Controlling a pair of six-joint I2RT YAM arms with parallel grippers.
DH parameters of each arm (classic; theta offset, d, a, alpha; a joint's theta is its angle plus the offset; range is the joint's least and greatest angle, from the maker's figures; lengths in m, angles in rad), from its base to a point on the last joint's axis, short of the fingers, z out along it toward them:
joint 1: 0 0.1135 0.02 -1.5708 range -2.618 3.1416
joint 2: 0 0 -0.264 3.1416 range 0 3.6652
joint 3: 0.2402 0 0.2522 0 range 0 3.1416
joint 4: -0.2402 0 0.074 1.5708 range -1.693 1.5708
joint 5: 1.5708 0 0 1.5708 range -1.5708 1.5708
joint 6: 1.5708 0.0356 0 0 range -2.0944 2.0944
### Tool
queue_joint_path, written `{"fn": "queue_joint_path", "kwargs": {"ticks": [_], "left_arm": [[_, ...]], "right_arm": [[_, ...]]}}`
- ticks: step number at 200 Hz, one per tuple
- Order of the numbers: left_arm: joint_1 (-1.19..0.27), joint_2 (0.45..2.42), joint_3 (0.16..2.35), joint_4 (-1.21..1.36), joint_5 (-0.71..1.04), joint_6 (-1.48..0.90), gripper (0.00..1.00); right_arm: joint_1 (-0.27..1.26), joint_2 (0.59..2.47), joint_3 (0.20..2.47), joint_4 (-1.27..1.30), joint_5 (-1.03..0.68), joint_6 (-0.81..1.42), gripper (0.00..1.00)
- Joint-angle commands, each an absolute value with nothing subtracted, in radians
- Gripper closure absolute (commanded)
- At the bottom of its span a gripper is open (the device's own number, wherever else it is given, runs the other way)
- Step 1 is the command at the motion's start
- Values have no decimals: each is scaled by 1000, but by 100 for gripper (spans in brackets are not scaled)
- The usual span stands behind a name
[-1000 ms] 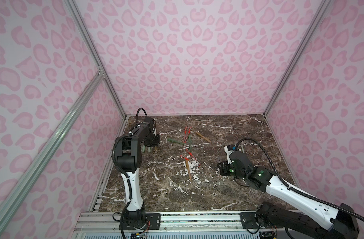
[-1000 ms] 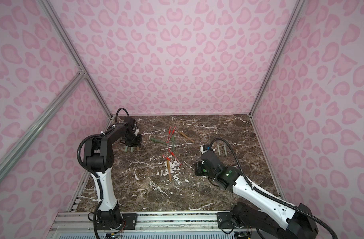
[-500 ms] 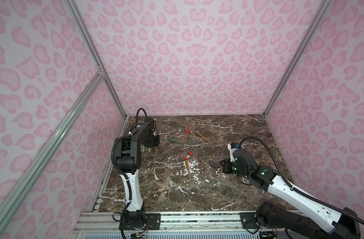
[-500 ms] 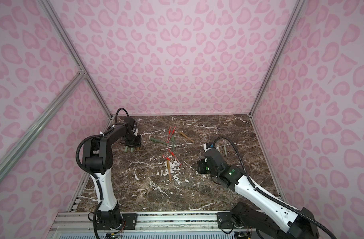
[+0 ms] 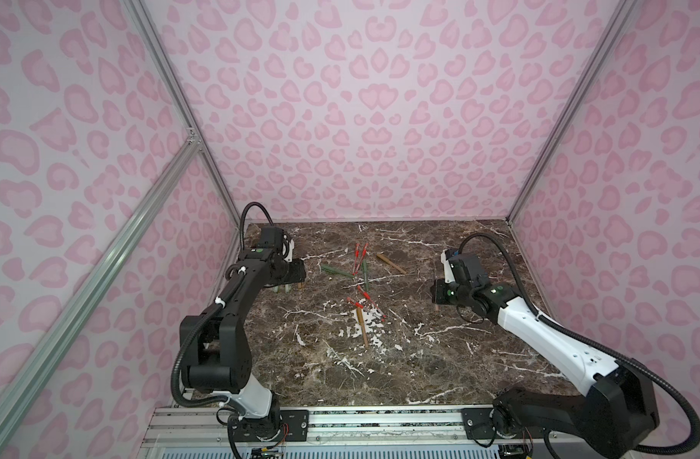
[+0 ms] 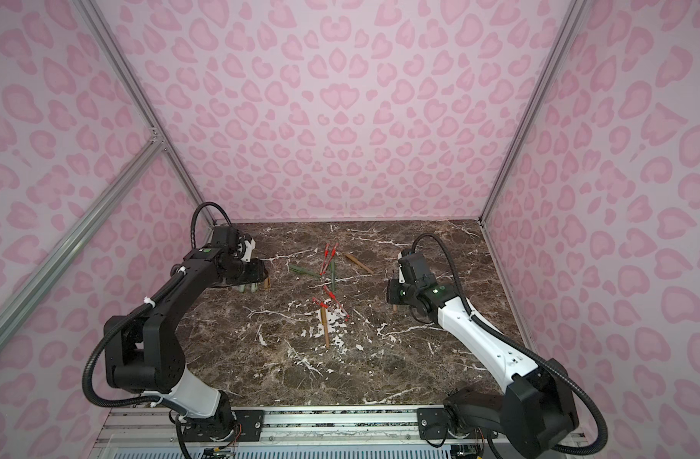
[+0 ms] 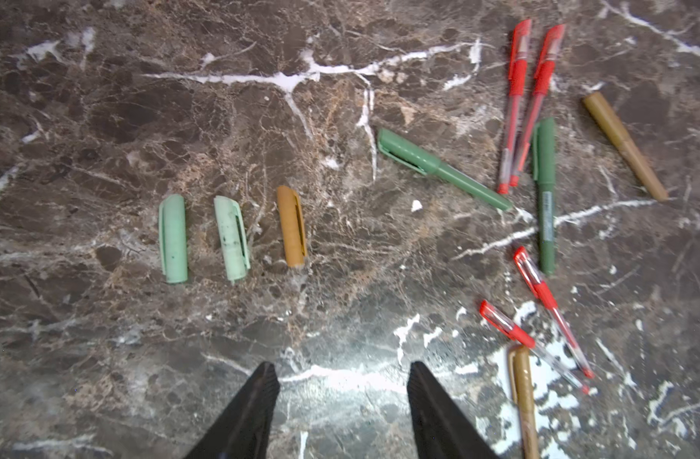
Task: Open the pen caps
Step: 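Set the tan cap down with the left gripper while the right holds the pen, then lower the uncapped tan pen beside the mint pens with the right gripper and release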
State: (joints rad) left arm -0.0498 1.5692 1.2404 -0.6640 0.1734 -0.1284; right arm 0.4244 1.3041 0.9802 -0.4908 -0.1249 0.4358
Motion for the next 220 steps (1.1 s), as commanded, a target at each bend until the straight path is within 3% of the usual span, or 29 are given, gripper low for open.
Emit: {"fn": "queue_joint_path", "kwargs": {"ticks": [1,65,131,220], "left_arm": [[-50,1460,1168,-569,230,-104,40],[-48,1147,953,-427,274,-47,17],[22,1075,906,-393,375,-74,3],[49,1070,916,-394,394,-89,0]], "right_arm": [[391,1396,1049,-552,-137,332,100],[289,1662,1192,-576,-121,275,100],[246,1866,1268,-547,-121,267,100],[211,2014,1341,-561,-98,233,99]]}}
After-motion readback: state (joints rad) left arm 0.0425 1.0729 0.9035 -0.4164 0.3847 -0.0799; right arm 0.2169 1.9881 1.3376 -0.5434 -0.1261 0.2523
